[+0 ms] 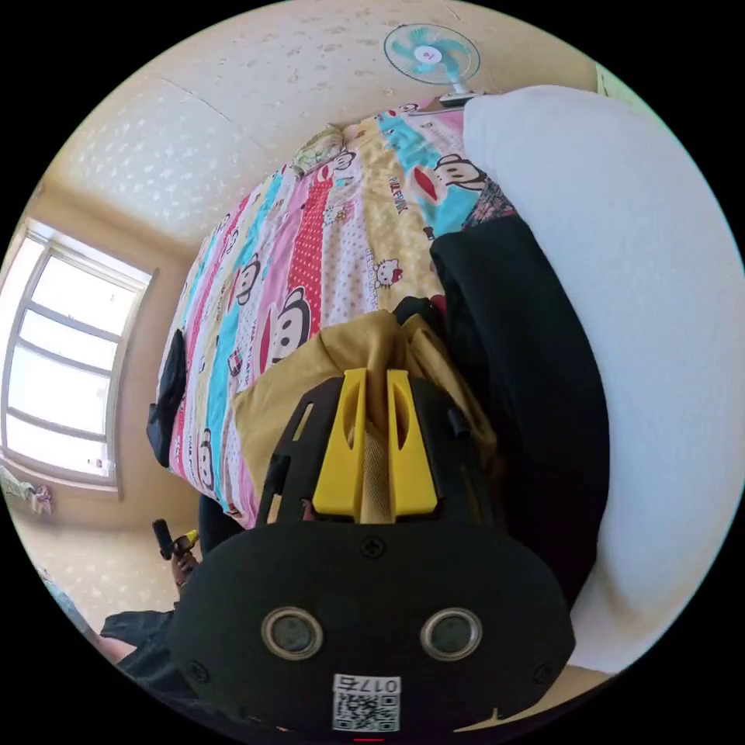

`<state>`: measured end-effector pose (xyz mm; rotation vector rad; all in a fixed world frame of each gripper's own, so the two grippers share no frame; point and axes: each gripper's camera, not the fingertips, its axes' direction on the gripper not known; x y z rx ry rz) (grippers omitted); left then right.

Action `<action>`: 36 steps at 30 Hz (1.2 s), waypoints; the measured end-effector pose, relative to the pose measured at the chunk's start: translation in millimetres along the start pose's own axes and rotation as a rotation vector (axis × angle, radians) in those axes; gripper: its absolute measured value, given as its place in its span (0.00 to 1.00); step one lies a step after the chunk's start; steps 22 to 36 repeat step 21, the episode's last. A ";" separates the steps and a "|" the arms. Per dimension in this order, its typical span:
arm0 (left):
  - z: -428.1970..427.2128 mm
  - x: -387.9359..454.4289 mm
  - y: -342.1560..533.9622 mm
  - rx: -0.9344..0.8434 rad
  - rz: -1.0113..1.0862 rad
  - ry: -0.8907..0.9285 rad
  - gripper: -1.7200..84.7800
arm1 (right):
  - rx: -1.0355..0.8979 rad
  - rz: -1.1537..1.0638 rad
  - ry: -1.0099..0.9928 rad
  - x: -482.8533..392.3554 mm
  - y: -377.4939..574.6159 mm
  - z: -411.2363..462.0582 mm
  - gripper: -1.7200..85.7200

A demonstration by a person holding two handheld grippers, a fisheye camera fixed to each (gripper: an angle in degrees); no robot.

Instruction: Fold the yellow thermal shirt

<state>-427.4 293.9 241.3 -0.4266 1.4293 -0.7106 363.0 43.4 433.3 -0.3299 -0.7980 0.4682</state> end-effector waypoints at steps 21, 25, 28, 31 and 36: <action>-244.1 -118.1 -63.7 0.325 -0.290 1.240 0.09 | -1.066 -0.708 -0.186 -372.9 29.3 393.9 0.05; -244.1 -118.1 -63.7 0.325 -0.290 1.240 0.09 | -1.066 -0.708 -0.186 -372.9 29.3 393.9 0.05; -244.1 -118.1 -63.7 0.325 -0.290 1.240 0.09 | -1.066 -0.708 -0.186 -372.9 29.3 393.9 0.05; -244.1 -118.1 -63.7 0.325 -0.290 1.240 0.09 | -1.066 -0.708 -0.186 -372.9 29.3 393.9 0.05; -244.1 -118.1 -63.7 0.325 -0.290 1.240 0.09 | -1.066 -0.708 -0.186 -372.9 29.3 393.9 0.05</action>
